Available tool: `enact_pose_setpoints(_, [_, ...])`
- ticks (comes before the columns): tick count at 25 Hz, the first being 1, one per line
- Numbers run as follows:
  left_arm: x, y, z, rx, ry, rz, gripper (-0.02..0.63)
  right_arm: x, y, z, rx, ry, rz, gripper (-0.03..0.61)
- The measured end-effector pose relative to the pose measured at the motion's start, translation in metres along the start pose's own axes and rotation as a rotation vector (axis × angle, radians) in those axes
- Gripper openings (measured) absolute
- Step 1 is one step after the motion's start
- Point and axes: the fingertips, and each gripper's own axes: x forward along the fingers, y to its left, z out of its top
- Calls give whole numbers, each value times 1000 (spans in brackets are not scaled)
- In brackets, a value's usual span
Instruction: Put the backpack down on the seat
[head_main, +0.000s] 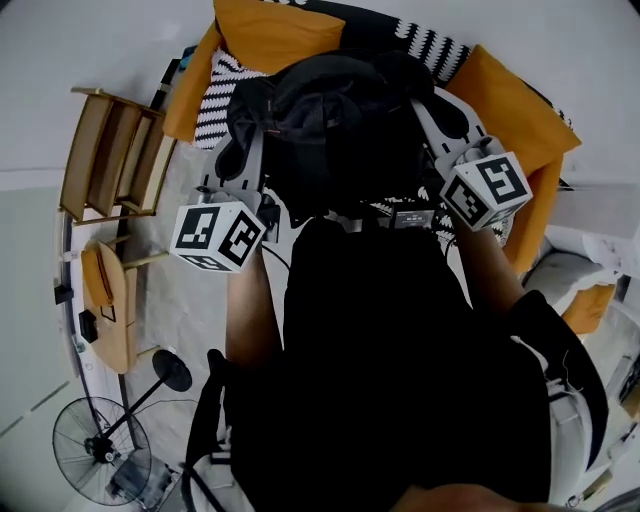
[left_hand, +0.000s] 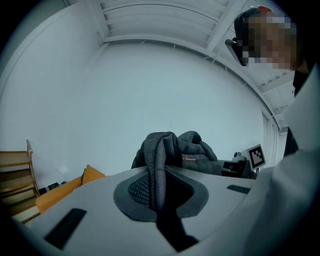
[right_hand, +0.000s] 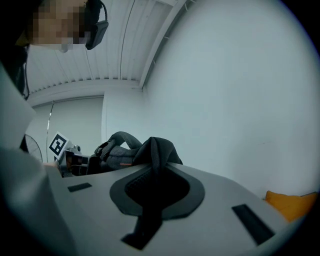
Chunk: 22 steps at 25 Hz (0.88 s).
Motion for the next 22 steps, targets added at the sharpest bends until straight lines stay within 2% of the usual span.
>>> enact_pose_setpoints(3, [20, 18, -1, 22, 27, -43, 38, 14, -6, -7, 12, 8, -45, 48])
enact_pose_setpoints(6, [45, 35, -7, 32, 66, -104, 38, 25, -15, -19, 21, 20, -127, 48])
enact_pose_setpoints(11, [87, 66, -28, 10, 115, -200, 38, 52, -32, -48, 15, 73, -239, 48])
enact_pose_setpoints(15, [123, 86, -51, -4, 186, -311, 38, 64, -42, -75, 36, 111, -361, 48])
enact_pose_setpoints(22, [172, 118, -72, 51, 255, -440, 38, 97, -62, -106, 66, 126, -508, 48])
